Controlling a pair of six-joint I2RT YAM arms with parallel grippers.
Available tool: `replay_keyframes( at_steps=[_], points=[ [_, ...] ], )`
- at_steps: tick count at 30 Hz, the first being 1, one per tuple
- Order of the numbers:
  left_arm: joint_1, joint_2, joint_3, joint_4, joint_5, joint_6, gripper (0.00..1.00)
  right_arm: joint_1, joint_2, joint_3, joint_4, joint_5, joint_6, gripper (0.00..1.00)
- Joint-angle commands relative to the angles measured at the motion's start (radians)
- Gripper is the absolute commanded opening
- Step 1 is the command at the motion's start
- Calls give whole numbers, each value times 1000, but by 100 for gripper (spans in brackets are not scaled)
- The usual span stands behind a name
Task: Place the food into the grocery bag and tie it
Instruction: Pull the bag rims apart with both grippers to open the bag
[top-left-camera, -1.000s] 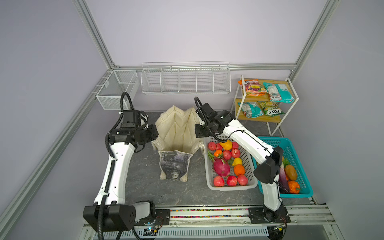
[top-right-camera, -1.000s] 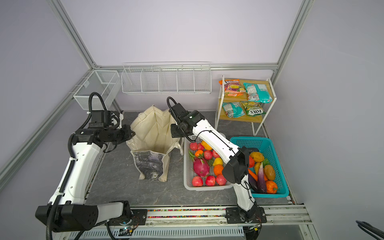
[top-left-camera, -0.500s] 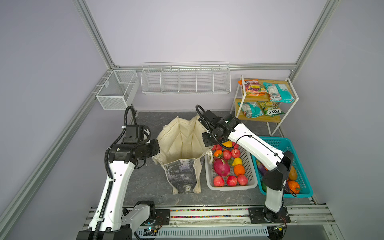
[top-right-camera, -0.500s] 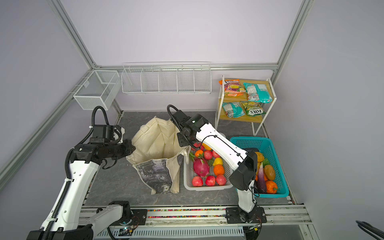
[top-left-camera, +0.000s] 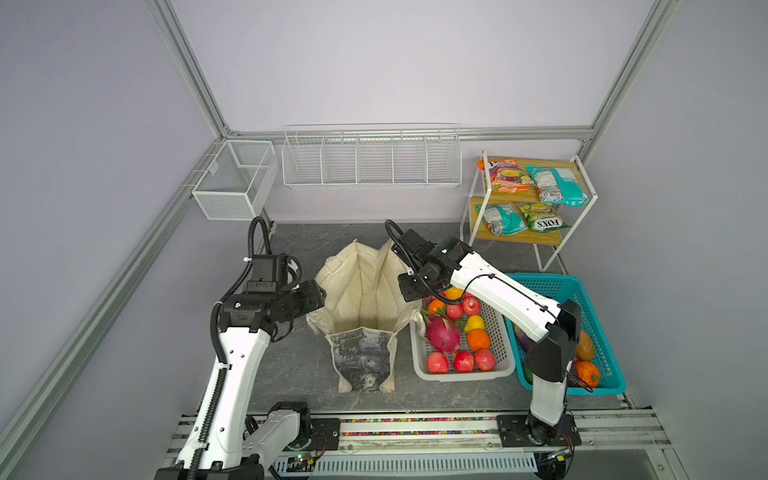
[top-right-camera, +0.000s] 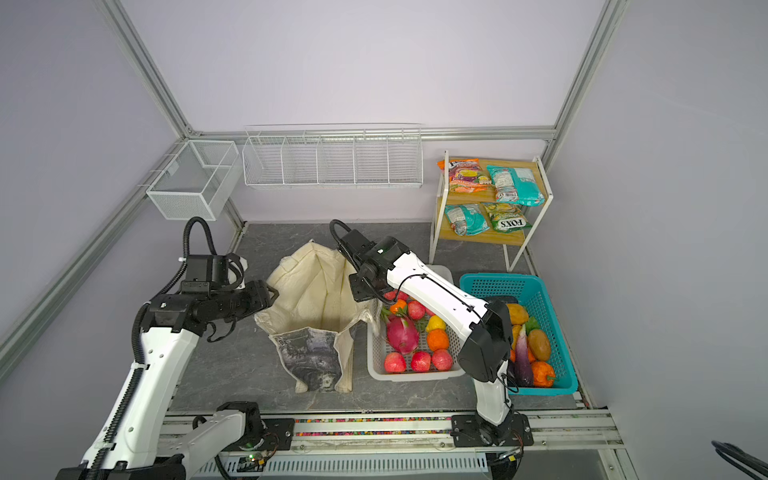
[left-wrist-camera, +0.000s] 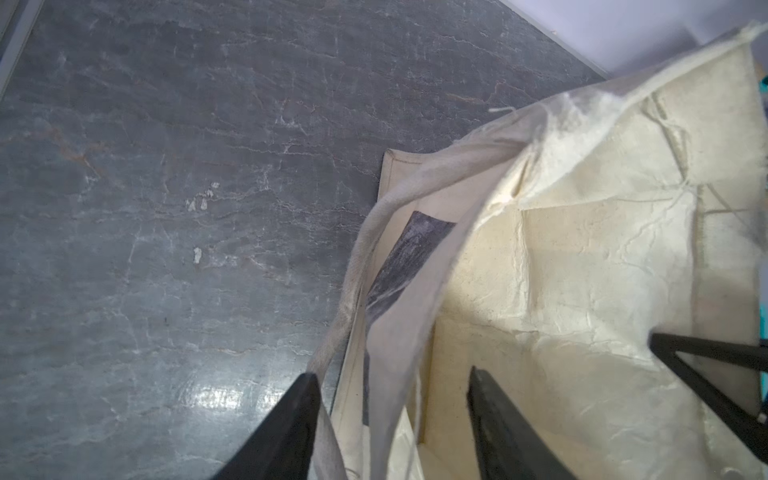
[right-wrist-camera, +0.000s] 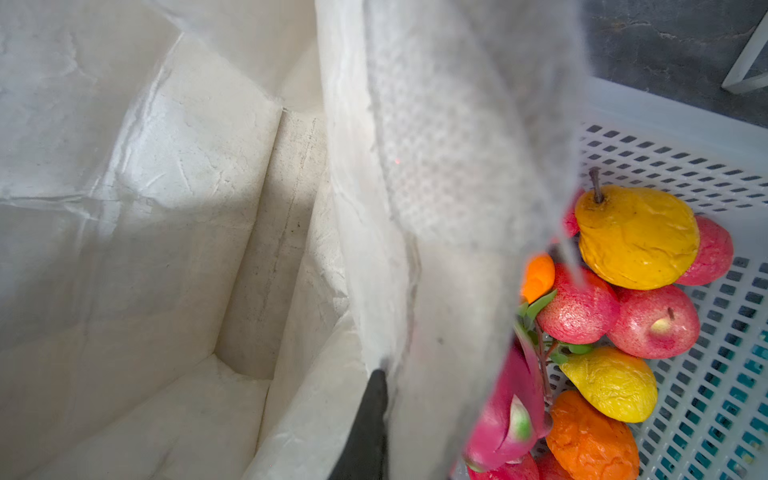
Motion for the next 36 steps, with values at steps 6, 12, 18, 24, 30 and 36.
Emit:
replay_keyframes(
  at_steps=[6,12,18,24,30,36],
  points=[
    [0,69,30,45,29,21,39,9,0,-8,27,-39,-7,9],
    [26,96,86,-20,-132,62,0,10,1,40,-56,68,-9,7],
    [75,92,185,-110,-492,134,0,-5,-10,103,-256,362,8,7],
    [71,102,190,-130,-689,149,0,-21,-9,135,-355,485,20,7],
    [47,103,179,-87,-473,176,0,-9,11,159,-285,335,-23,7],
    [47,92,91,46,-12,66,0,39,73,213,-148,59,-59,9]
  ],
)
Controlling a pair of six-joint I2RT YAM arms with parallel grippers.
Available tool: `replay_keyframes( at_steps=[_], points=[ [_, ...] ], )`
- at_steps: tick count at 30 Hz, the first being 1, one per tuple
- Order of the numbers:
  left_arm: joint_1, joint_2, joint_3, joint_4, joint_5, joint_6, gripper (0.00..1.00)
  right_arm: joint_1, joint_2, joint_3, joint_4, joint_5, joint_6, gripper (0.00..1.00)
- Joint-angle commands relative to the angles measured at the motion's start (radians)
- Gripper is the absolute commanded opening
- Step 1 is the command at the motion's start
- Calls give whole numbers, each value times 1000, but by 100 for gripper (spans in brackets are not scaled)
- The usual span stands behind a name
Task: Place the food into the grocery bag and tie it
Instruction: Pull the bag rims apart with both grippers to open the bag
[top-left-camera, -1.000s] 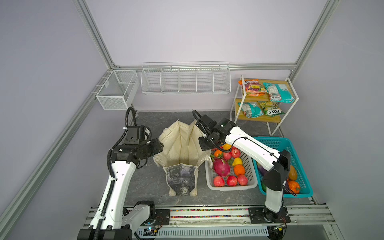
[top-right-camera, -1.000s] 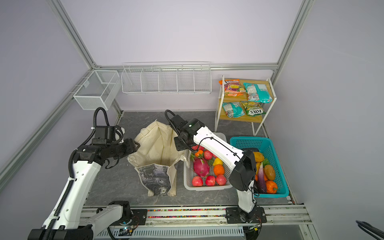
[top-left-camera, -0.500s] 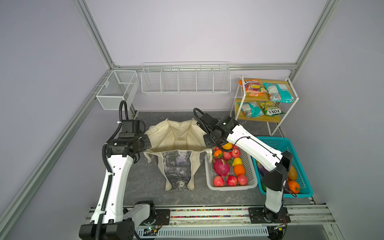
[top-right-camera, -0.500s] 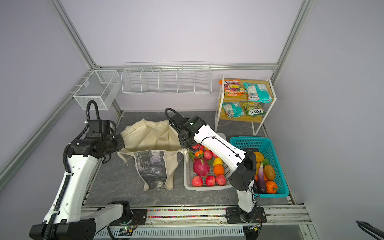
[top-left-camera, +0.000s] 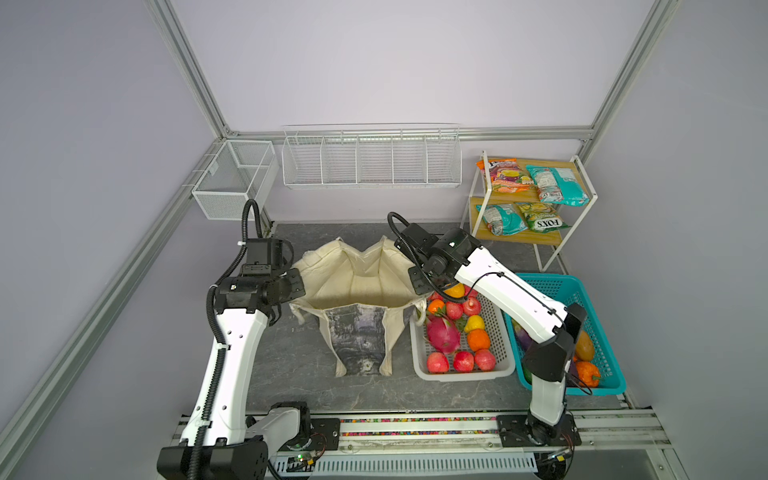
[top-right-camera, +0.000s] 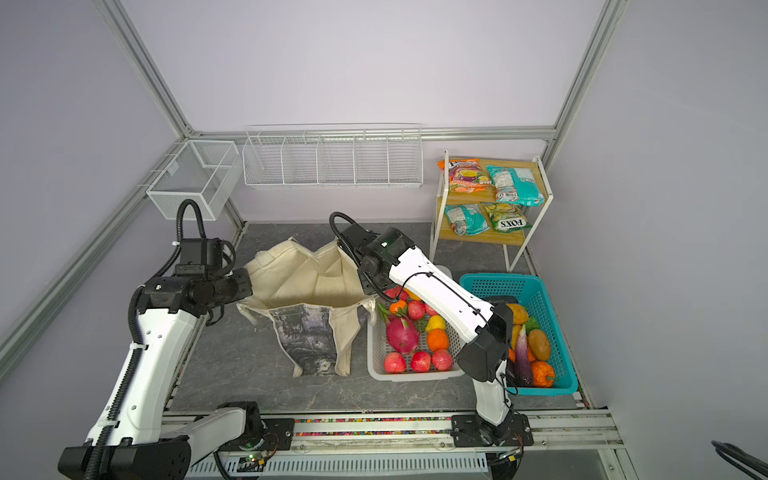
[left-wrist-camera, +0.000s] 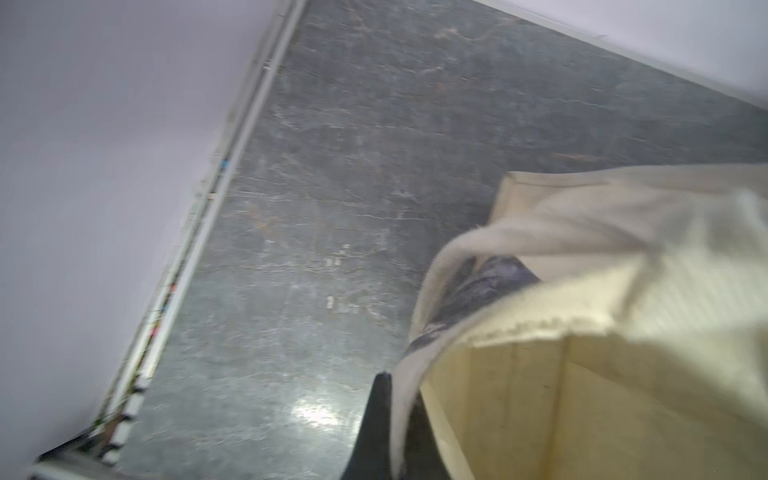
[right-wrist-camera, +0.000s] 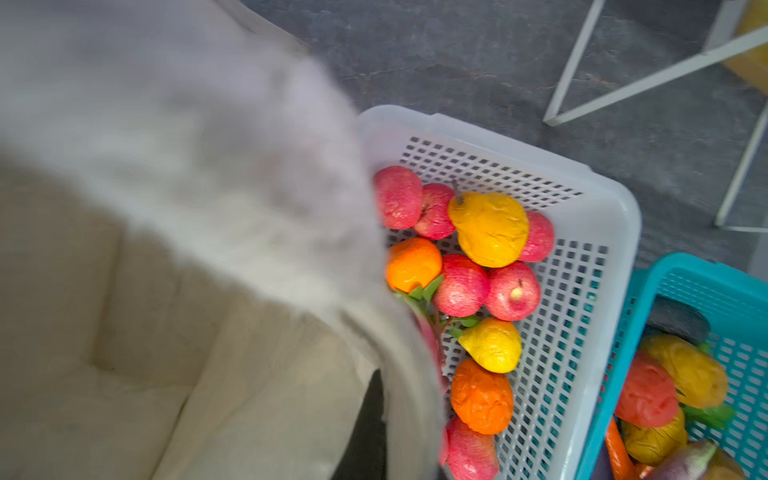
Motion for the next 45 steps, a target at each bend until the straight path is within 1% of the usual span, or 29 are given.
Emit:
replay_keyframes(
  at_steps=[1,5,7,11,15,17,21,23,27,32,34,38,45],
  points=[
    [6,-10,-39,75,212,-65,0,34,62,52,59,-158,-28,10],
    [15,1,-52,73,189,-72,0,45,103,71,94,-205,-14,17],
    [29,4,-72,84,190,-75,0,45,113,70,112,-216,-15,25],
    [39,15,-85,82,172,-64,0,46,122,81,102,-214,-15,36],
    [41,18,-84,69,128,-48,0,50,110,84,98,-206,-10,43],
    [43,19,-81,63,106,-40,0,52,105,93,96,-208,-6,42],
    [46,19,-77,47,44,-31,0,63,112,130,97,-240,1,20],
    [49,20,-74,44,26,-24,0,70,121,155,103,-262,8,14],
    [50,28,-71,47,26,-24,0,90,140,204,163,-341,49,13],
    [50,31,-72,51,18,-28,0,104,167,201,262,-454,102,13],
    [50,27,-72,47,10,-28,0,104,180,189,275,-469,108,13],
    [50,17,-75,45,11,-24,0,98,166,127,264,-411,96,13],
    [50,4,-67,30,13,-12,0,71,97,30,132,-178,52,15]
  ],
)
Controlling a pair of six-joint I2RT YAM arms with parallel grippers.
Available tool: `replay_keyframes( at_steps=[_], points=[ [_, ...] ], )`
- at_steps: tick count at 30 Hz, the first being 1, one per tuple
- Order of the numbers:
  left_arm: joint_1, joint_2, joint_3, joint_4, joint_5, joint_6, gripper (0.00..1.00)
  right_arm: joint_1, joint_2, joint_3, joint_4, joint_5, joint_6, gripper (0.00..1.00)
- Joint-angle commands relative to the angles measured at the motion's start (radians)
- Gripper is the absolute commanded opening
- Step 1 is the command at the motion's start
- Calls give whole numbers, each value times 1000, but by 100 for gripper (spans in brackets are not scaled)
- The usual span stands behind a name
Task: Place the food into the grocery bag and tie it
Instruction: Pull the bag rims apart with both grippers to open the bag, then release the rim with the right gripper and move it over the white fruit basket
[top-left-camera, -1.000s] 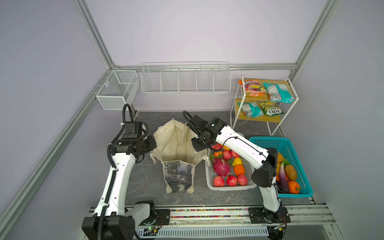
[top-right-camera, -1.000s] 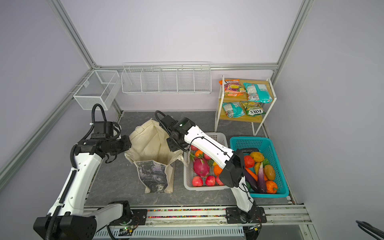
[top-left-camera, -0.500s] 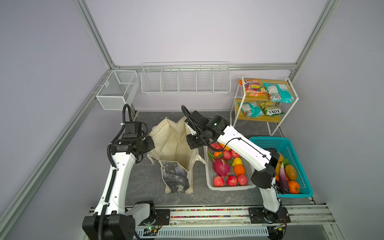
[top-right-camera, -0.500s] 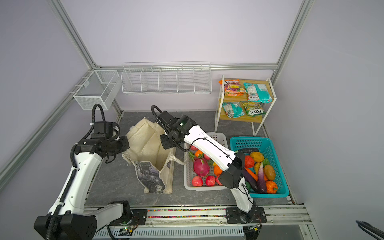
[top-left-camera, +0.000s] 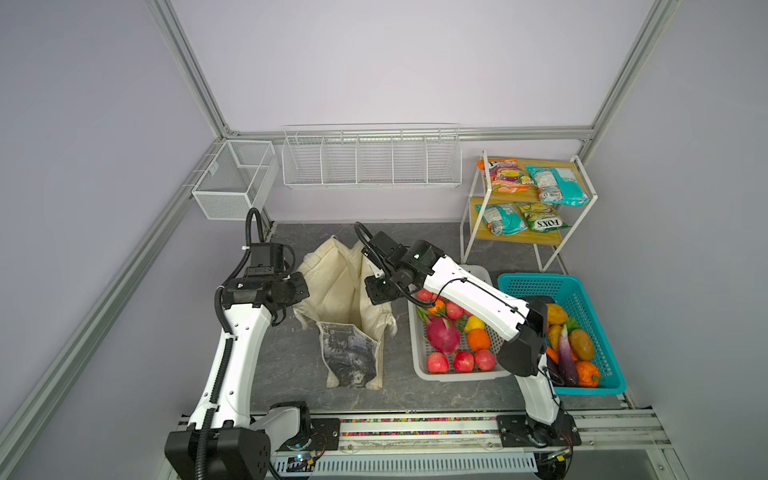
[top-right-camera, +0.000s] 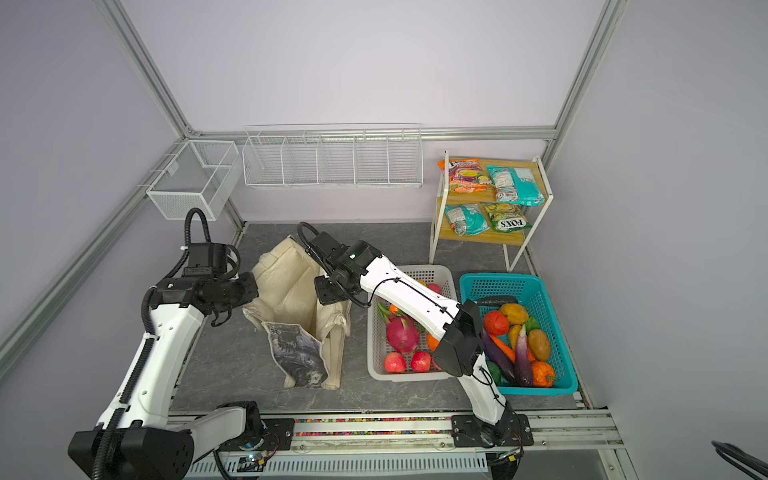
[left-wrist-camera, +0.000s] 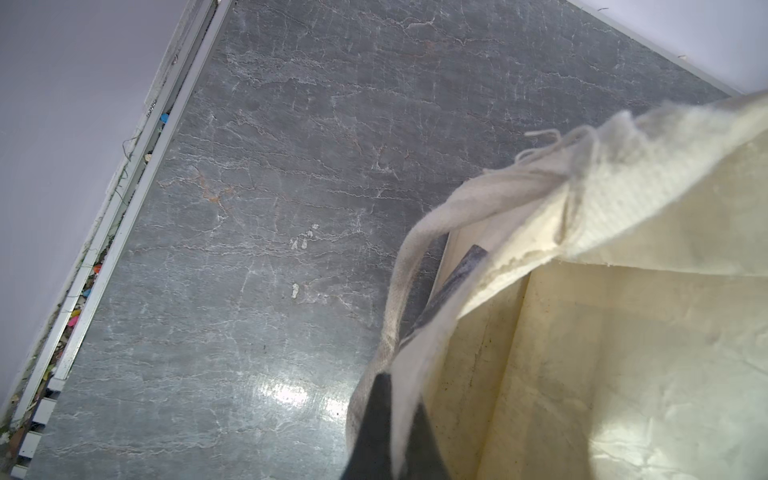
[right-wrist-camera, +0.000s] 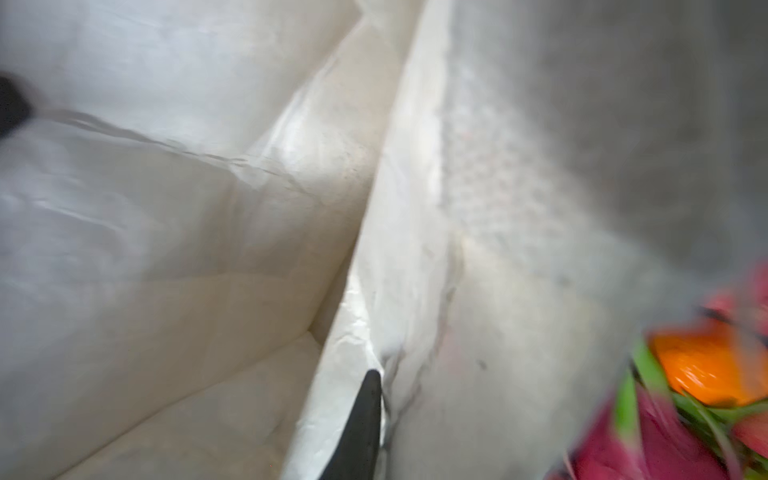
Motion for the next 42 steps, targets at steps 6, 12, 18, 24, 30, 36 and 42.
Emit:
replay_keyframes(
  at_steps=[6,12,18,24,30,36,42],
  points=[
    [8,-35,40,-40,-22,14,0,-33,-140,-174,-100,198,-11,18],
    [8,-26,41,-50,-33,18,0,-37,-193,-219,-63,167,-21,32],
    [8,-27,41,-48,-26,13,0,-32,-209,-213,-33,112,-29,48],
    [8,-22,44,-51,-21,13,0,-30,-248,-168,-47,122,-33,66],
    [8,-21,48,-58,-16,19,0,-32,-350,-116,-114,208,-15,79],
    [8,-27,52,-69,-20,25,0,-66,-514,-249,-176,271,36,89],
    [8,-38,26,-65,-8,26,0,-103,-712,-600,-107,205,-23,100]
  ],
)
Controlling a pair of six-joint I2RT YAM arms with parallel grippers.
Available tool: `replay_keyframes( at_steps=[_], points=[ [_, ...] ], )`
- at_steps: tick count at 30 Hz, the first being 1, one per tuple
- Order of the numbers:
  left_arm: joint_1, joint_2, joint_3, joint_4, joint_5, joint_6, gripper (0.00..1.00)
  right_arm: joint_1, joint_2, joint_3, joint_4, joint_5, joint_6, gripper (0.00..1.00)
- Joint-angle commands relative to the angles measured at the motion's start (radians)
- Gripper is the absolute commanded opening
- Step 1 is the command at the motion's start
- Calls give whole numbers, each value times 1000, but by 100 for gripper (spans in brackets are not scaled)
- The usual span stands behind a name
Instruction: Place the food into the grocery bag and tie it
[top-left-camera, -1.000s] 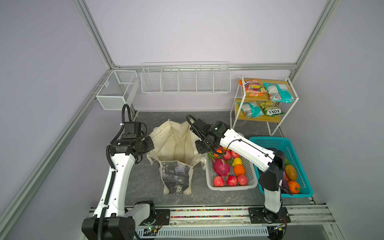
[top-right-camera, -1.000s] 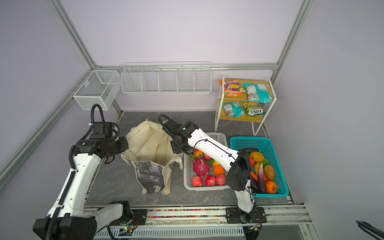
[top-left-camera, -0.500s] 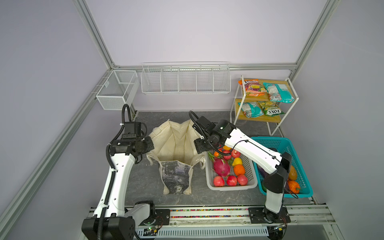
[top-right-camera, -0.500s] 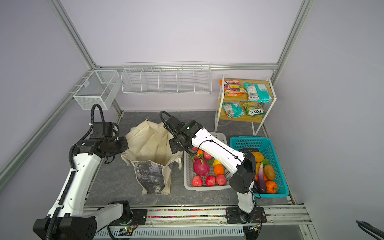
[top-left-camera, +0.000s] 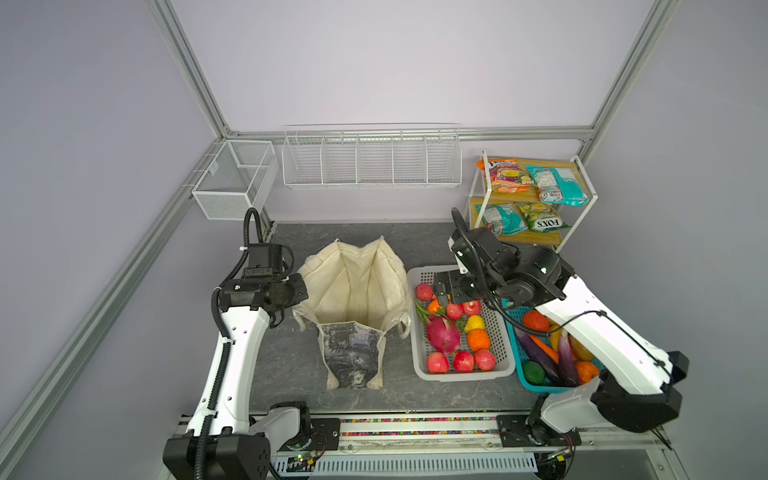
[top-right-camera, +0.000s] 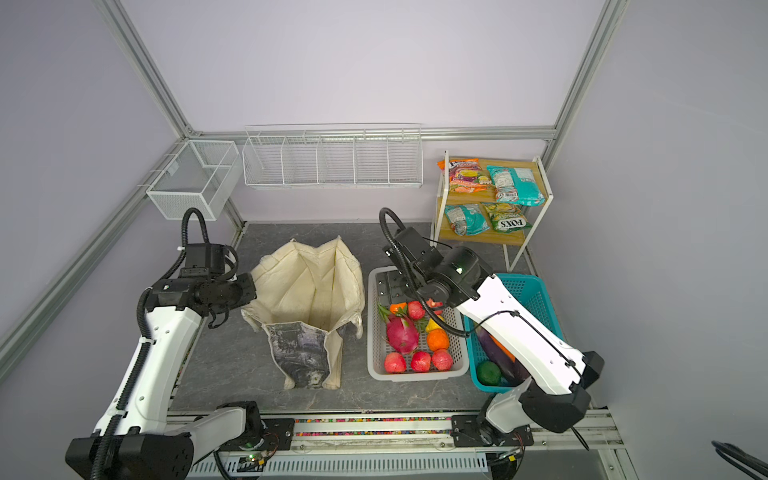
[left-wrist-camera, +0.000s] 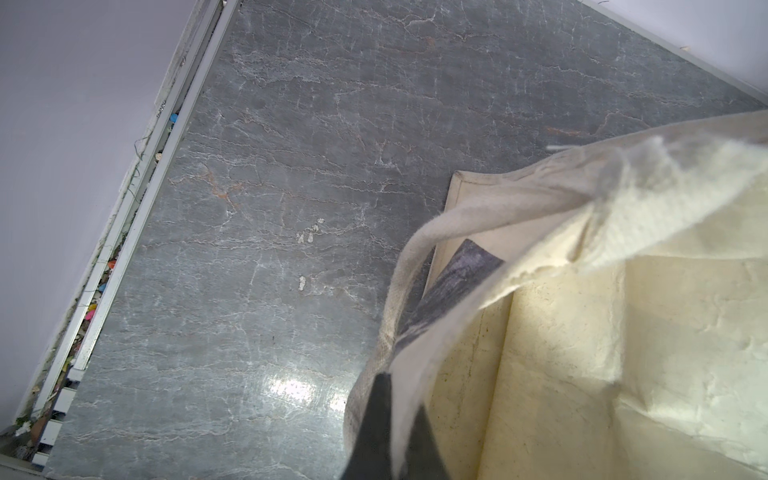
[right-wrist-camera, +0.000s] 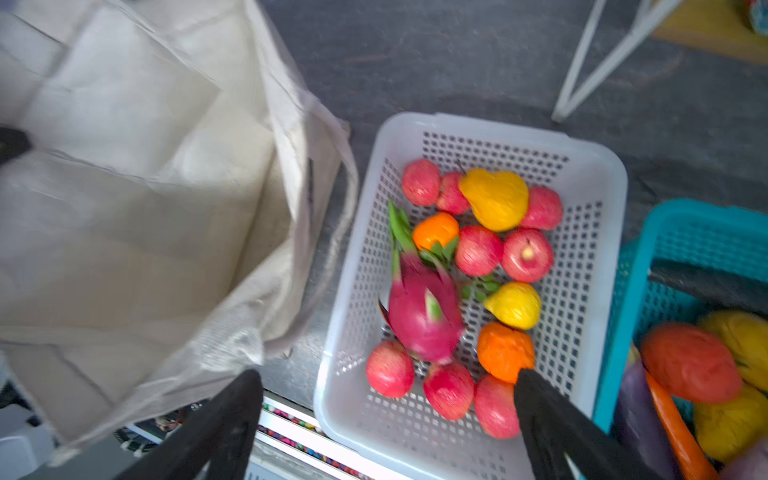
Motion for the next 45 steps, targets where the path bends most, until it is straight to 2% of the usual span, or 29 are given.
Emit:
replay_keyframes(
  at_steps=[1,5,11,16,25,30,45],
  points=[
    [8,-23,5,-22,0,10,0,-6,-57,-189,28,-54,-86,98],
    [7,-23,4,-20,2,11,0,-3,-126,-374,112,-144,-266,88],
    [8,-18,14,-20,2,11,0,1,-205,-560,276,-205,-517,88],
    [7,-10,23,-17,14,5,0,-8,-150,-621,370,-249,-654,88],
    [8,-18,31,-30,16,7,0,-97,-5,-613,453,-320,-737,88],
    [8,-29,30,-37,13,9,0,-105,66,-600,460,-360,-746,88],
    [8,-31,34,-44,11,11,0,-119,120,-565,435,-287,-714,88]
  ],
)
